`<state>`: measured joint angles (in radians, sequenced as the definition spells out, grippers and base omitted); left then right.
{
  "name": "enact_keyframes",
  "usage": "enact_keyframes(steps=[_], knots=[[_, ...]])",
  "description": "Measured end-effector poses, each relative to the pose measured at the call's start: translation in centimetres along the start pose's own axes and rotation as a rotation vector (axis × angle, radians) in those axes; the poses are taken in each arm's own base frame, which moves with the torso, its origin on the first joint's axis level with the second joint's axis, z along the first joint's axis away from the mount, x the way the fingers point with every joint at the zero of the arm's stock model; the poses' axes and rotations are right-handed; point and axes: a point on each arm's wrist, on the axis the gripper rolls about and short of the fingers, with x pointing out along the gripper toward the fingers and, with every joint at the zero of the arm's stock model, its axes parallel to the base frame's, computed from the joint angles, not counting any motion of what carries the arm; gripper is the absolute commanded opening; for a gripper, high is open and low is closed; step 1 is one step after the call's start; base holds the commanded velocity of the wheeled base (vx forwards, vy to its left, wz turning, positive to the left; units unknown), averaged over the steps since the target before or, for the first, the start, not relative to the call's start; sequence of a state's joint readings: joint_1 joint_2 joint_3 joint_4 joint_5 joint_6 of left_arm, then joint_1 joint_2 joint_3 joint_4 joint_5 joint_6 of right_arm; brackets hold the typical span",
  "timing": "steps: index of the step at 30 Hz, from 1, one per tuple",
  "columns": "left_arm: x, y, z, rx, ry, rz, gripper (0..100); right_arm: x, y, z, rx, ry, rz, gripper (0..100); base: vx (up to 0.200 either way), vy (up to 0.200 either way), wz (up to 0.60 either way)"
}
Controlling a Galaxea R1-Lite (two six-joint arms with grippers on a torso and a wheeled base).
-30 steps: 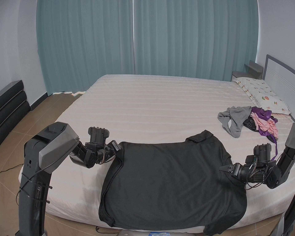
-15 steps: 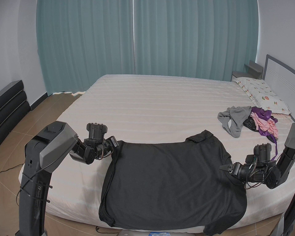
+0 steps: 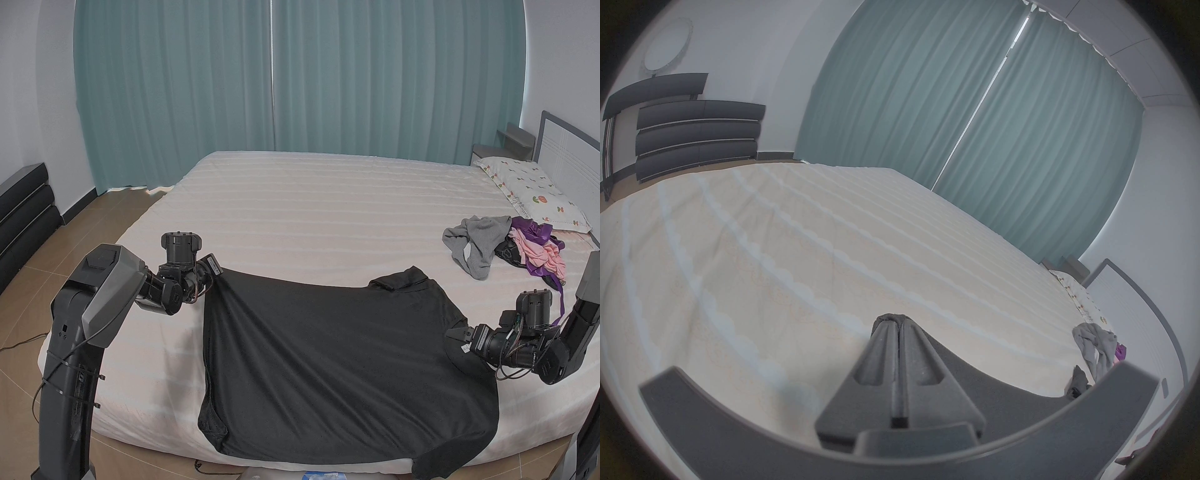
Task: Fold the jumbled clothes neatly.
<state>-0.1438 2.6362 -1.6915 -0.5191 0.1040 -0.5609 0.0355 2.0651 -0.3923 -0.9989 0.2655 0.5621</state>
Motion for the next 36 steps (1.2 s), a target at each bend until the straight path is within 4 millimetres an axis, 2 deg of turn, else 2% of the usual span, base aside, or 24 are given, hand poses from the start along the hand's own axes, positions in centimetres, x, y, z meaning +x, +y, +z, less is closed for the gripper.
enact_keyframes(steps=[6,11,17,25,31,36], knots=[[0.3,0.2,-0.3,0.002,0.0,0.013,0,0.9,0.7,1.2,0.033,-0.05,0.035,100,0.0,0.0,0.0],[0.3,0.2,-0.6,0.004,0.002,0.019,0,2.7,1.3,3.2,0.021,-0.102,0.062,100,0.0,0.0,0.0],[0.2,-0.1,-0.9,0.008,0.004,0.028,0,5.8,1.8,6.4,0.012,-0.134,0.064,100,0.0,0.0,0.0],[0.0,-0.3,-1.5,0.013,0.028,0.042,0,11.1,2.2,10.5,-0.051,-0.179,0.012,100,0.0,0.0,0.0],[-0.2,-0.4,-2.1,0.017,0.051,0.052,0,15.4,0.9,11.2,-0.058,-0.158,-0.043,100,0.0,0.0,0.0],[-0.4,-0.5,-2.7,0.016,0.075,0.061,0,17.4,-0.2,11.7,-0.05,-0.164,-0.071,100,0.0,0.0,0.0]])
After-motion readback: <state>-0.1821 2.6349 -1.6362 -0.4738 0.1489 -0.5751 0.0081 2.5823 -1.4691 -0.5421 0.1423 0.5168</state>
